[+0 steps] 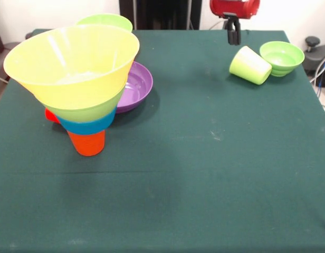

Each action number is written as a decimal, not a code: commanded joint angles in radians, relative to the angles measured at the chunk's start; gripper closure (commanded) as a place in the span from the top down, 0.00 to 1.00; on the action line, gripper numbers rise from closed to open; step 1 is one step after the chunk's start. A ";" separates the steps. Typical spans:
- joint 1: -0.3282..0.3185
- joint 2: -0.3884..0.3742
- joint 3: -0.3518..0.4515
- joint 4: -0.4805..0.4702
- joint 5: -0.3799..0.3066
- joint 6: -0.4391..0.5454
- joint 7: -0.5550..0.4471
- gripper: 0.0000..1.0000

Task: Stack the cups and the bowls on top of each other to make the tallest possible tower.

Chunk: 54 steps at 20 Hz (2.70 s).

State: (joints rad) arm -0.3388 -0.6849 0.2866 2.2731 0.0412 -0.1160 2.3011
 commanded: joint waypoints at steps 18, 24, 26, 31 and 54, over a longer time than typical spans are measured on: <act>0.058 -0.005 0.119 -0.142 0.126 0.216 0.129 0.00; 0.090 0.060 0.096 -0.187 0.127 0.167 0.121 0.00; 0.093 0.072 0.091 -0.191 0.121 0.152 0.120 0.00; 0.068 0.118 0.081 -0.223 0.086 0.136 0.090 0.00; 0.067 0.095 0.009 -0.230 0.047 0.164 0.066 1.00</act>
State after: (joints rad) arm -0.2490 -0.6222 0.2843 2.0729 0.1166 0.0083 2.3011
